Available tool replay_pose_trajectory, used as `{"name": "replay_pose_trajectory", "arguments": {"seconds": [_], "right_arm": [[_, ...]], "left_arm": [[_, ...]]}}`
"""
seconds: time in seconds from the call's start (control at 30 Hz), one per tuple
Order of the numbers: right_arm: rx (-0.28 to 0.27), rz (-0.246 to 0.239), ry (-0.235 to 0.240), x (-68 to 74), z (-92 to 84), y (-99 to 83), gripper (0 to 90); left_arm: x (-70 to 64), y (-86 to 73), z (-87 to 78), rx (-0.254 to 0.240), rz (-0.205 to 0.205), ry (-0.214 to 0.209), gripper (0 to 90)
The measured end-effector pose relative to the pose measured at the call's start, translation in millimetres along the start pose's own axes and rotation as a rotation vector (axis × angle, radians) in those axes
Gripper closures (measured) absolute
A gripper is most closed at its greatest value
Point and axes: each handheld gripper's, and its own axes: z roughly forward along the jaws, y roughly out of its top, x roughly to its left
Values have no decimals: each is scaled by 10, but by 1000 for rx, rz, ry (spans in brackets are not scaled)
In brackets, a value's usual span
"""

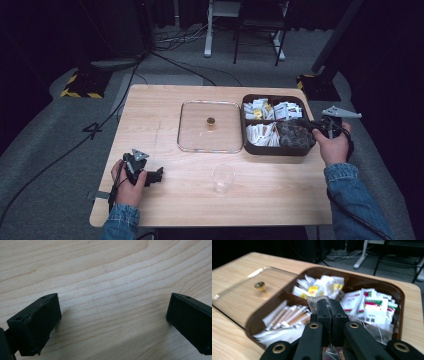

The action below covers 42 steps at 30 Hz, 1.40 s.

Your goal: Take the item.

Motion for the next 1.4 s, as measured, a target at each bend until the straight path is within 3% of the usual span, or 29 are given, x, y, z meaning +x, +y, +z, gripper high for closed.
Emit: {"name": "replay_pose_trajectory", "arguments": {"seconds": [0.47,0.5,0.83,0.87,1.0,1.03,1.1,1.4], "right_arm": [[-44,-35,112,261,-123,179,888],[-52,-42,139,325,-125,203,889],[-49,-104,240,709,-86,319,890],[-53,-122,266,812,-78,342,890],[-54,-142,301,958,-78,374,890],[-56,-160,327,1074,-82,399,889],[-56,-176,350,1170,-86,416,889],[-54,-184,478,1503,-99,433,888]], "left_arm": [[-1,0,0,1,0,0,0],[-1,0,0,0,0,0,0],[-1,0,1,1,-4,-3,0],[-1,0,0,1,-4,-2,0],[0,1,1,0,-3,-1,0],[-1,0,1,0,-3,-1,0],[0,1,1,0,-2,-1,0],[6,12,11,2,4,-9,0]]}}
